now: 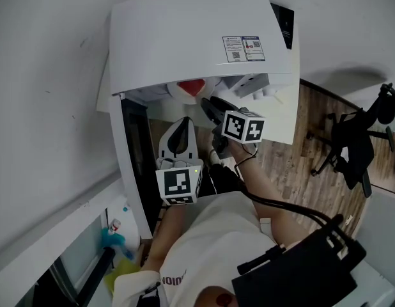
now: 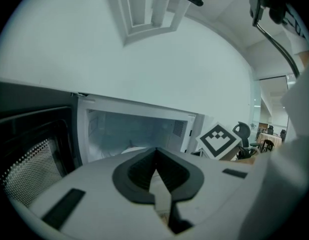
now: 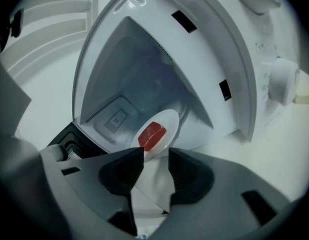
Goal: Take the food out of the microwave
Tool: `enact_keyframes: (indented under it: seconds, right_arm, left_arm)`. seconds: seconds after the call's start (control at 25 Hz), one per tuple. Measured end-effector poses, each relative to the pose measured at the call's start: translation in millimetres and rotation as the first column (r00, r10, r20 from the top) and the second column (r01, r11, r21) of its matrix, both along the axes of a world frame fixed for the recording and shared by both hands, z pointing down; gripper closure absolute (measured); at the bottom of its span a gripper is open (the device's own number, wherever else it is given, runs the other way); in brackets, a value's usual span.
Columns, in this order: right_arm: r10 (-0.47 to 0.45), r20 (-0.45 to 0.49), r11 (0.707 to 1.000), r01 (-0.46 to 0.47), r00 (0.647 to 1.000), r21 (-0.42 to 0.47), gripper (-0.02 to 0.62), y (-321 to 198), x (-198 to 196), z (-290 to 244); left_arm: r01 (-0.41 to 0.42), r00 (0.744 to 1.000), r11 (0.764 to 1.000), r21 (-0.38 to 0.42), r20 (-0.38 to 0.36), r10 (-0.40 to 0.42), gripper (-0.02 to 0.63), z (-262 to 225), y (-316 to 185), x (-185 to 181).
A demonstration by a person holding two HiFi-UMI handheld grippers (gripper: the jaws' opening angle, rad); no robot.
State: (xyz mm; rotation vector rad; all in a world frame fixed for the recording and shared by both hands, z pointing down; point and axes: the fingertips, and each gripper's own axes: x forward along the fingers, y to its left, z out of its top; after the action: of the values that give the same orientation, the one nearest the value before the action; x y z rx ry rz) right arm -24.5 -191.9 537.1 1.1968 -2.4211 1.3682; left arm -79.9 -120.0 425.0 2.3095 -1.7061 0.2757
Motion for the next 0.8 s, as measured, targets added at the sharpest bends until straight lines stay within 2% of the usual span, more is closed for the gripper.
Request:
enact_keyframes:
  seconds: [0.24,0.8]
  right_arm:
    - [0.035,0.052,0.997,-0.032,0.998,-0.065,0.442,-4.2,-3.5,8.7]
    - [0.072,0.106,0.992,-0.059,0.992,-0.114,0.460,-12.9,-10.8,13.5]
  left_arm:
    - [0.000,1.000,1.000,-0.002,0.002,0.000,0.592,2.3,-3.3,-6.5]
    - [0.005,1.000,1.000,-0.019,0.002,-0.005,0.592,3.1,-5.7,-13.6]
